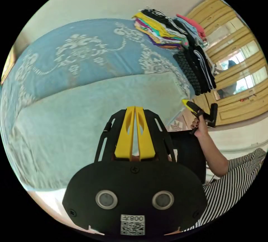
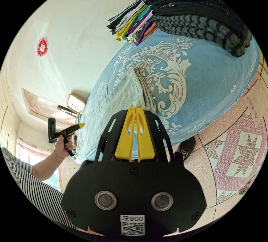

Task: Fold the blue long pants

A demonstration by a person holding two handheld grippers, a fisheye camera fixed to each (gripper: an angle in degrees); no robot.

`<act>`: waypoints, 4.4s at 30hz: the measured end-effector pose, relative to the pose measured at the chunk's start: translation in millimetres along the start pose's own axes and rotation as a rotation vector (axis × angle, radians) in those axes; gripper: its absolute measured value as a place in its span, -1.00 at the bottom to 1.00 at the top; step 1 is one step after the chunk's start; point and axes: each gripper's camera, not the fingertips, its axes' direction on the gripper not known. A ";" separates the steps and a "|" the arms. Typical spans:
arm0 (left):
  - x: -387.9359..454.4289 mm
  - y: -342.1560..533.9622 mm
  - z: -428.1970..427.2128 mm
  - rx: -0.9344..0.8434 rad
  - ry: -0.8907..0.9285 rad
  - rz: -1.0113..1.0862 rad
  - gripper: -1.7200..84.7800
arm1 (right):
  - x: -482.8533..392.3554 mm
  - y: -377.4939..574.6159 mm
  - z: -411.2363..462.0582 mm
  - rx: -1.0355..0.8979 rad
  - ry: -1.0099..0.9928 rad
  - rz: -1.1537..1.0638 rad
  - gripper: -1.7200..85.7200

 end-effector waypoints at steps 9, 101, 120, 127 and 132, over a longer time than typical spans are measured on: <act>-169.4 201.3 -104.9 -0.010 -0.199 -0.620 -0.94 | 6.4 59.6 89.0 -0.120 -0.041 -0.050 -0.95; -426.2 209.8 -318.4 0.181 -0.080 -0.087 -0.95 | 83.9 90.2 859.2 -0.851 -0.201 -1.256 -0.84; -426.7 114.2 -307.0 0.348 -0.206 -0.095 -0.95 | 23.3 32.4 902.3 -0.782 0.113 -1.446 -0.96; -423.5 91.1 -296.2 0.332 -0.139 -0.129 -0.94 | 18.0 -25.3 889.4 -0.804 -0.022 -1.241 -0.95; -403.7 73.3 -296.5 0.355 -0.089 -0.053 -0.94 | 17.1 -68.0 830.5 -0.640 -0.054 -1.100 -0.95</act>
